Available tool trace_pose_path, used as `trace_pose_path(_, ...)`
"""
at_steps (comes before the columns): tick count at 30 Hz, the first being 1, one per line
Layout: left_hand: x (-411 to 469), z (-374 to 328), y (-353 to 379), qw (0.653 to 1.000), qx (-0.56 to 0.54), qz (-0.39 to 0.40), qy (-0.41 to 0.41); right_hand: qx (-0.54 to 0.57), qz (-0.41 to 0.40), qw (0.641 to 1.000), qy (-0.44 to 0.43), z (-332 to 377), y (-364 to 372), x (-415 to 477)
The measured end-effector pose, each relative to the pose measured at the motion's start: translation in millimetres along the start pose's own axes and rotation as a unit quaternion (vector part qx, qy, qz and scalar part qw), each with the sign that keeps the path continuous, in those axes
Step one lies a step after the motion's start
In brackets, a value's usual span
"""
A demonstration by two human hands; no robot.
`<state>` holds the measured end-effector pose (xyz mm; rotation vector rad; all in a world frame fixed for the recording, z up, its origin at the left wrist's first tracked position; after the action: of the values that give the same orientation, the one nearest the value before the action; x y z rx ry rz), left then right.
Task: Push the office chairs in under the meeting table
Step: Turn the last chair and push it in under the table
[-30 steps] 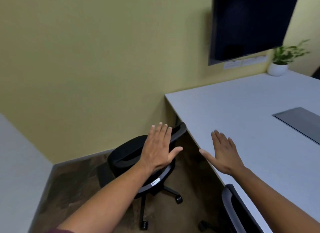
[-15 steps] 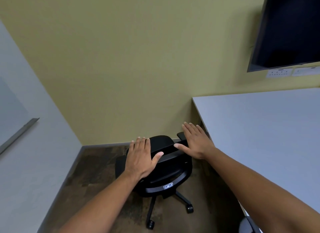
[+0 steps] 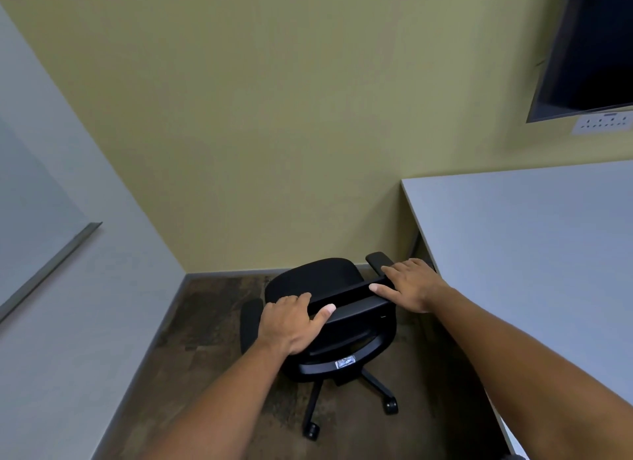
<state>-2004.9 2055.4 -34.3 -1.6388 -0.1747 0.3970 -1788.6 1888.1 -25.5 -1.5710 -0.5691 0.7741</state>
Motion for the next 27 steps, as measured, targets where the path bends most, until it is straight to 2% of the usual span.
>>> trace_pose_path(4, 0, 0, -2, 1.000, 0.019, -0.019, 0.005, 0.011, -0.053, 0.998, -0.010, -2, 0, -4)
trace_pose_path(12, -10, 13, 1, 0.997, 0.033, -0.062, 0.030, 0.051, -0.084, 0.995, 0.010, 8, 6, -33)
trace_pose_path(27, -11, 31, -3, 0.978, 0.048, -0.103, 0.175, 0.079, -0.096, 0.982, 0.144, 36, 21, -98)
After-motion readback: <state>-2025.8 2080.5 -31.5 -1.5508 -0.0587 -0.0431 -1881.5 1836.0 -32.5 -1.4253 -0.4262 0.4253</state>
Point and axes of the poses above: each hand's wrist, its own x-axis towards the middle knuckle, its own y-axis out of the palm, z = x × y, the point moved 8 cm from there along x, towards the middle knuckle, and after that the axes turned 13 degrees about y, right-handed, at the moved point
